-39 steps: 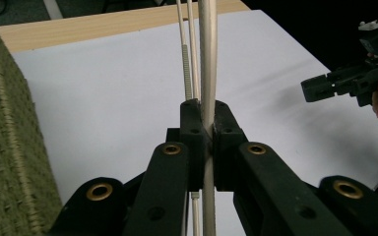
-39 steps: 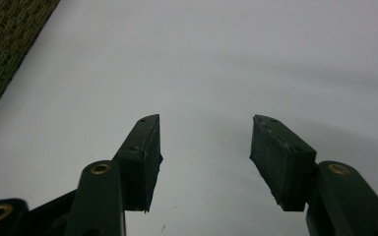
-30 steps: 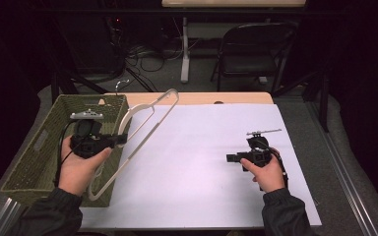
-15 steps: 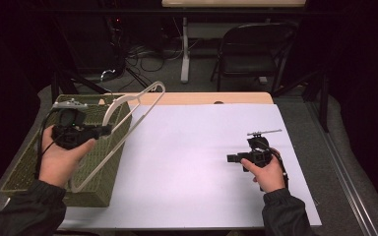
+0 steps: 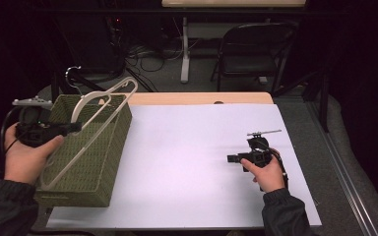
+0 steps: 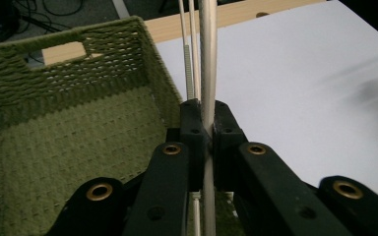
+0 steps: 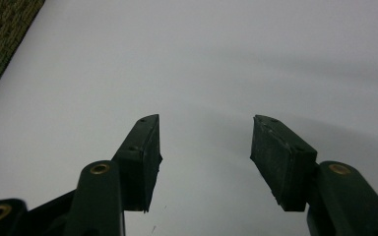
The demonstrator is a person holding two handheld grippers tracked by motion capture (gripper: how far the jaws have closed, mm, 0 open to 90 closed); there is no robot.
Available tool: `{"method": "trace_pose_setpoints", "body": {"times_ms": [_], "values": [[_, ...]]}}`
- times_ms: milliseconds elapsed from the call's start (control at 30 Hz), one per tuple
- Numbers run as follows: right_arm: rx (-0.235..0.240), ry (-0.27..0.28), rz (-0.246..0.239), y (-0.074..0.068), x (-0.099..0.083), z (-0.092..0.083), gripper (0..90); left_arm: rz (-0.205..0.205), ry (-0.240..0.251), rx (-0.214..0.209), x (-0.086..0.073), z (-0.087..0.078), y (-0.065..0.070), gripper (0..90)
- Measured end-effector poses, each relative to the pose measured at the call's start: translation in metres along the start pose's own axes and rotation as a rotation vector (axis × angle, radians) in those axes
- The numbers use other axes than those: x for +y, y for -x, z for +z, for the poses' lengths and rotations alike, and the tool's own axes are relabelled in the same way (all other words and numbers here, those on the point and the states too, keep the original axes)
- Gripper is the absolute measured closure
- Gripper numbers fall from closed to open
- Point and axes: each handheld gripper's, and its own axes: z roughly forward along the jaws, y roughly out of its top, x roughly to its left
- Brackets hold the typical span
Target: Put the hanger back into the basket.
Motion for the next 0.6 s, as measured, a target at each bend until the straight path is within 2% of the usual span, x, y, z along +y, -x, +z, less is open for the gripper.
{"method": "trace_pose_setpoints", "body": {"times_ms": [100, 300, 433, 467, 600], "values": [[0.005, -0.013, -0.003, 0.001, 0.001, -0.001, 44.4, -0.008, 0.001, -0.016, -0.004, -0.004, -0.017, 86.8], [0.0, 0.001, 0.004, 0.003, 0.0, 0.001, 44.4, 0.049, -0.009, 0.012, -0.01, -0.006, -0.044, 86.7], [-0.004, 0.005, 0.01, 0.005, 0.0, 0.0, 44.4, 0.061, -0.004, 0.017, -0.019, -0.005, -0.065, 86.7], [-0.002, -0.007, 0.01, 0.006, 0.0, -0.001, 44.4, 0.059, -0.005, 0.018, -0.02, -0.005, -0.069, 86.7], [-0.006, 0.005, 0.013, 0.006, 0.0, 0.0, 44.4, 0.061, 0.012, 0.009, -0.03, -0.003, -0.082, 86.7]]}}
